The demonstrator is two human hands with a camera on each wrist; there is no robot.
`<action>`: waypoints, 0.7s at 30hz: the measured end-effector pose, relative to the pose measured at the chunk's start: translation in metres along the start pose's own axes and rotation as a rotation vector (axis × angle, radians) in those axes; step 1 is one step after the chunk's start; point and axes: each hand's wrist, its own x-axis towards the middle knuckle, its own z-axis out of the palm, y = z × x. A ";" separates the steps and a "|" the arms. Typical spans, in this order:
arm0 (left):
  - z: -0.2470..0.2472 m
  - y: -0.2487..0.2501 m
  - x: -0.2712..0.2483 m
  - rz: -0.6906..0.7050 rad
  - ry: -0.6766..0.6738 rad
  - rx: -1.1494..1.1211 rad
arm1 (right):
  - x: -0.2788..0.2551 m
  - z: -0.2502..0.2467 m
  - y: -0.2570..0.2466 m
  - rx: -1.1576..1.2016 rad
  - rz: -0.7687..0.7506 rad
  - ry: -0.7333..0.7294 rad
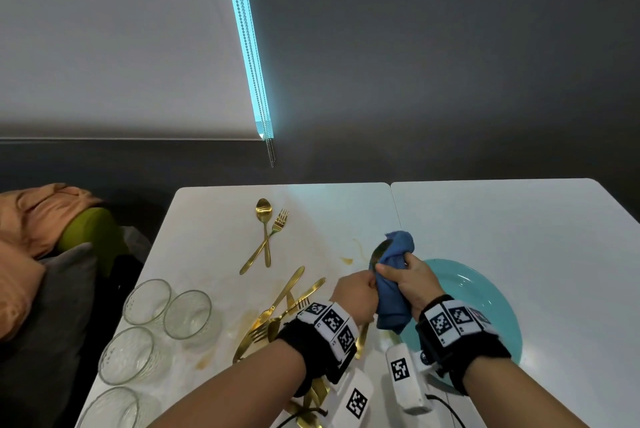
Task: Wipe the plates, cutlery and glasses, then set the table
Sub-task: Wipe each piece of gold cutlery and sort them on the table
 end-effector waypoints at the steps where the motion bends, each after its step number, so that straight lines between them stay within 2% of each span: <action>1: 0.000 0.000 -0.001 0.022 -0.027 -0.034 | 0.002 0.000 0.000 0.030 0.028 0.026; 4: -0.003 0.000 -0.006 0.020 -0.126 -0.135 | 0.006 -0.002 0.000 0.069 0.069 0.058; 10: -0.007 -0.005 -0.011 -0.035 -0.172 -0.228 | 0.015 -0.012 -0.001 -0.366 -0.027 0.135; 12: -0.011 -0.008 -0.011 -0.065 -0.206 -0.246 | 0.016 -0.018 -0.004 -0.473 -0.043 0.093; 18: -0.017 -0.007 -0.014 -0.049 -0.296 -0.148 | 0.012 -0.033 -0.012 -0.515 -0.067 -0.115; 21: -0.012 -0.007 -0.015 -0.023 -0.257 -0.158 | 0.012 -0.038 -0.014 -0.539 -0.100 -0.079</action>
